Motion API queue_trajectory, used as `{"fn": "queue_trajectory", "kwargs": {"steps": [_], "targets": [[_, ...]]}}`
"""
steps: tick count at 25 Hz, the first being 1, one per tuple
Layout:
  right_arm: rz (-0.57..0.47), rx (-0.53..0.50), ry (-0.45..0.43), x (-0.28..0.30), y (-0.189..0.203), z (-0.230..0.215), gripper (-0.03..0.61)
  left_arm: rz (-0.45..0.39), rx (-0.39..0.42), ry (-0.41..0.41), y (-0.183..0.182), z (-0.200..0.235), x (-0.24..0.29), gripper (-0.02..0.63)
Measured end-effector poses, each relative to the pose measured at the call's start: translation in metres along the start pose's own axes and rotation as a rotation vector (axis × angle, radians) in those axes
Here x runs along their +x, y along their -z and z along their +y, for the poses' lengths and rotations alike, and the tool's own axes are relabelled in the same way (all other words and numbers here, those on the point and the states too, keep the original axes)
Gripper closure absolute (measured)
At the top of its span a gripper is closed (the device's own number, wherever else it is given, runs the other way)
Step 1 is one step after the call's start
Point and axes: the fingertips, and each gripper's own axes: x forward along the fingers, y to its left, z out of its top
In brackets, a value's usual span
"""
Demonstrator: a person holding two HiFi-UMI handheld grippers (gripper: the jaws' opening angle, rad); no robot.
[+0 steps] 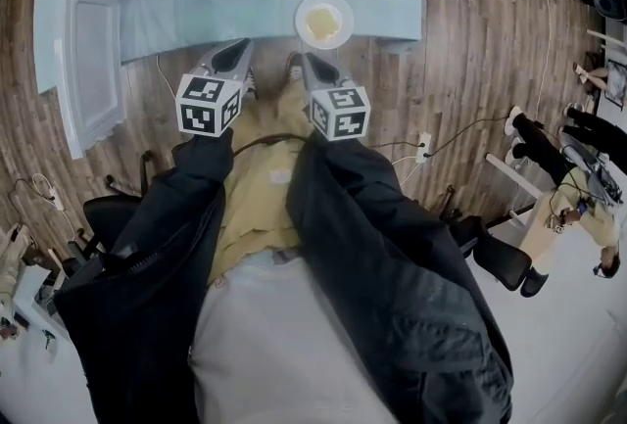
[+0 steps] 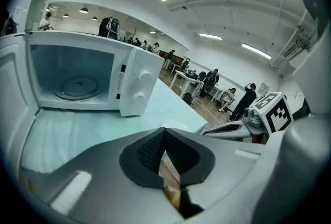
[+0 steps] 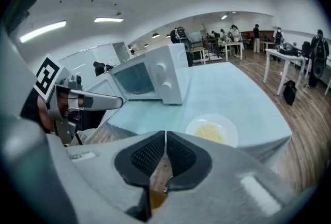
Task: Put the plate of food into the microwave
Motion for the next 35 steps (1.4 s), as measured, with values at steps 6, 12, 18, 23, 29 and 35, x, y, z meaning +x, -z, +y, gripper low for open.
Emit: {"fn": "queue_trajectory", "kwargs": {"steps": [6,12,18,23,29,35], "targets": [[0.091,0.063,0.001,0.015,0.03,-0.051,0.529,0.098,-0.036,-0.027,0.026,-0.005,0.035,0.614],[0.173,0.092,0.006,0.028,0.05,-0.093,0.494,0.204,-0.062,0.006,0.058,-0.029,0.074,0.614],[0.206,0.097,0.002,0.025,0.058,-0.111,0.471,0.258,-0.085,0.047,0.078,-0.052,0.105,0.614],[0.201,0.056,-0.006,0.014,0.054,-0.118,0.471,0.287,-0.144,0.061,0.092,-0.061,0.132,0.614],[0.209,-0.012,-0.017,0.007,0.052,-0.126,0.472,0.326,-0.215,0.054,0.109,-0.069,0.152,0.614],[0.18,-0.095,-0.014,0.003,0.043,-0.134,0.572,0.325,-0.309,0.026,0.118,-0.069,0.164,0.547]]}}
